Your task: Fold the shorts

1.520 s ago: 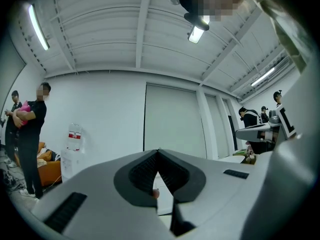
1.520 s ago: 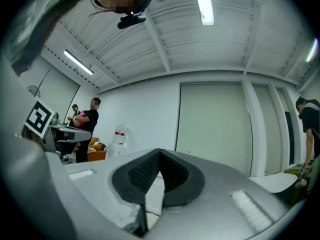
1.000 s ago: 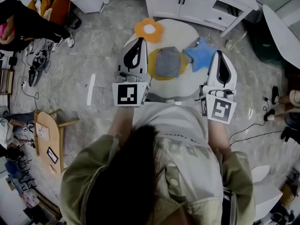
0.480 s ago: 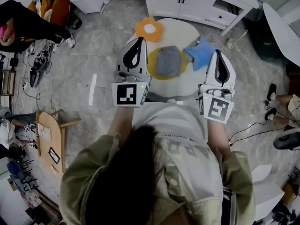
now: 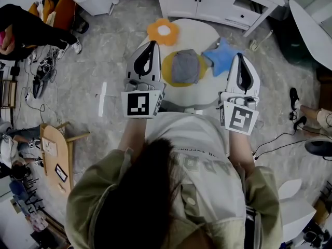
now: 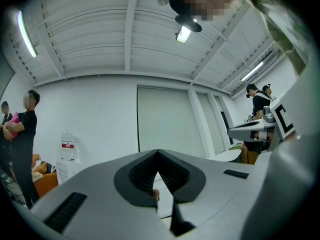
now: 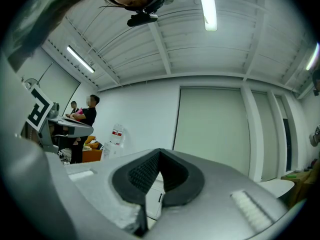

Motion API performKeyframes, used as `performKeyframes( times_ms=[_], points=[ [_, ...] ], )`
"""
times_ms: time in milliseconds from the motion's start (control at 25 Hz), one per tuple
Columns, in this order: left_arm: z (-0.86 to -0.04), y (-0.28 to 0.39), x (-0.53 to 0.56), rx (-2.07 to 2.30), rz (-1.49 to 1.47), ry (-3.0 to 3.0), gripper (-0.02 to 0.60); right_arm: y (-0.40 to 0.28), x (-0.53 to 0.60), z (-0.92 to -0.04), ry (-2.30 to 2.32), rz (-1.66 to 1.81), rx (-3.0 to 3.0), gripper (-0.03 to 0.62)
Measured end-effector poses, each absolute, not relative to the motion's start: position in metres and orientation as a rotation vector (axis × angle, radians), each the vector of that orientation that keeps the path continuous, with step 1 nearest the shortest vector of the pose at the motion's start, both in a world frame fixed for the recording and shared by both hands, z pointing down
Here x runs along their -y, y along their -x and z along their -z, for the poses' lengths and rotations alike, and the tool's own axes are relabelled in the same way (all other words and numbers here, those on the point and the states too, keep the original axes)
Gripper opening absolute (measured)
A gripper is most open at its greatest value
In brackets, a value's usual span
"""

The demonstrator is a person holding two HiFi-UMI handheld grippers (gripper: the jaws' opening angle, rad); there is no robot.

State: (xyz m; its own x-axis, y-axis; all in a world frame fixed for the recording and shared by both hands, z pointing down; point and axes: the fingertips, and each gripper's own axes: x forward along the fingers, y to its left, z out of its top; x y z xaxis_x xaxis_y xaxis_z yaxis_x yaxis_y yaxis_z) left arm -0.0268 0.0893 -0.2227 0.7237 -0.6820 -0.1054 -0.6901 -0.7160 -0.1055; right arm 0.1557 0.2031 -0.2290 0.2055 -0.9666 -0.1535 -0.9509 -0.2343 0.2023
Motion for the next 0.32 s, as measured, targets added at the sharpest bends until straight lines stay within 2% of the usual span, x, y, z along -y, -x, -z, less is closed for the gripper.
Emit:
performKeyframes(
  times_ms=[320],
  points=[
    [0.2216, 0.0274, -0.0893, -1.118, -0.081, 2.777, 0.009, -0.1514, -0.2007, 0.2305, -2.398, 0.376, 1.917, -0.002]
  ],
)
